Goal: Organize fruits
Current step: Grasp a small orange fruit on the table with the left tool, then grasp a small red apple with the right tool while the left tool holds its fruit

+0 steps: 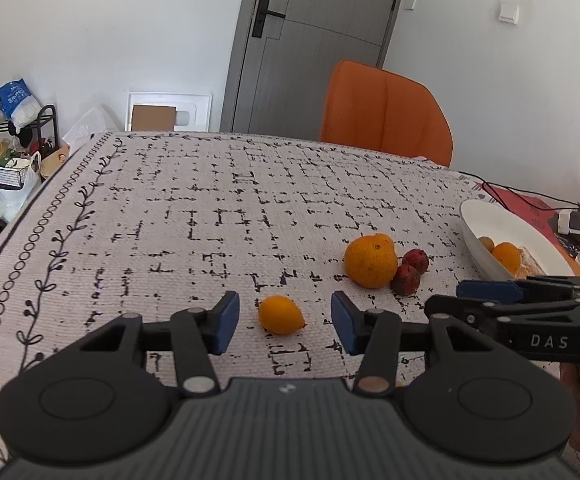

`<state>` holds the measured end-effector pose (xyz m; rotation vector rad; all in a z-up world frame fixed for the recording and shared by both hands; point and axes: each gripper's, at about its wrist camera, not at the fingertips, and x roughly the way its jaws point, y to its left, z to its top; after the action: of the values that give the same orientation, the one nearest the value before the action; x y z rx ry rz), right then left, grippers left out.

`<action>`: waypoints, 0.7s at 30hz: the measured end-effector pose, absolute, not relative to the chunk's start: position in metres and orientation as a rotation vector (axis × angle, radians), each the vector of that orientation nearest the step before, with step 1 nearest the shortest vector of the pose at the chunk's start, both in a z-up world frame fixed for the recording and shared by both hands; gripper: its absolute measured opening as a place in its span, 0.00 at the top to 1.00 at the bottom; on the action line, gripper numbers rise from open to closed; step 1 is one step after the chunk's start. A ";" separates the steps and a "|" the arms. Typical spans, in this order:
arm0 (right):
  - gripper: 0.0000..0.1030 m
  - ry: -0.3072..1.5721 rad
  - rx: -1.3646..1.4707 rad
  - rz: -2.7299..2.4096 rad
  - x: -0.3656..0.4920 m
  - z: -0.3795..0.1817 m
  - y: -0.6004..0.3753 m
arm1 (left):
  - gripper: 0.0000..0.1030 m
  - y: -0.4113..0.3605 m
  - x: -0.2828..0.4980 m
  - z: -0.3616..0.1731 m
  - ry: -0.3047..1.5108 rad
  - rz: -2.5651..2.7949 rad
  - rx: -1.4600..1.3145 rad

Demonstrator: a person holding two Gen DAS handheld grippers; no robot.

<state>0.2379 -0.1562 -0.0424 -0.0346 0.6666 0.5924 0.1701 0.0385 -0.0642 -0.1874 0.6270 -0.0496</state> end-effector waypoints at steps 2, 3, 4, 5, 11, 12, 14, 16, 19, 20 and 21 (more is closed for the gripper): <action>0.47 0.672 -0.039 0.592 0.241 -0.044 -0.154 | 0.59 0.039 0.173 -0.067 0.639 -0.052 -0.189; 0.47 0.673 -0.042 0.592 0.242 -0.045 -0.153 | 0.62 0.039 0.174 -0.068 0.644 -0.052 -0.191; 0.47 0.675 -0.044 0.593 0.243 -0.045 -0.153 | 0.65 0.039 0.175 -0.069 0.646 -0.051 -0.193; 0.47 0.677 -0.044 0.595 0.244 -0.046 -0.152 | 0.68 0.040 0.176 -0.070 0.645 -0.048 -0.193; 0.48 0.684 -0.047 0.596 0.253 -0.047 -0.144 | 0.78 0.044 0.175 -0.068 0.639 -0.039 -0.191; 0.48 0.687 -0.049 0.593 0.255 -0.048 -0.143 | 0.78 0.046 0.174 -0.067 0.633 -0.037 -0.191; 0.49 0.687 -0.059 0.591 0.258 -0.050 -0.139 | 0.78 0.049 0.173 -0.066 0.629 -0.027 -0.194; 0.49 0.687 -0.064 0.592 0.260 -0.051 -0.136 | 0.78 0.053 0.171 -0.066 0.630 -0.014 -0.200; 0.49 0.683 -0.069 0.596 0.261 -0.050 -0.131 | 0.78 0.058 0.170 -0.065 0.629 0.002 -0.206; 0.51 0.684 -0.068 0.598 0.262 -0.050 -0.130 | 0.78 0.059 0.170 -0.064 0.628 0.005 -0.208; 0.53 0.684 -0.068 0.598 0.262 -0.050 -0.129 | 0.78 0.060 0.170 -0.064 0.626 0.007 -0.208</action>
<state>0.2623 -0.1293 -0.0498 -0.0682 0.6839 0.5980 0.1701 0.0602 -0.0640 -0.2084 0.6264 0.0072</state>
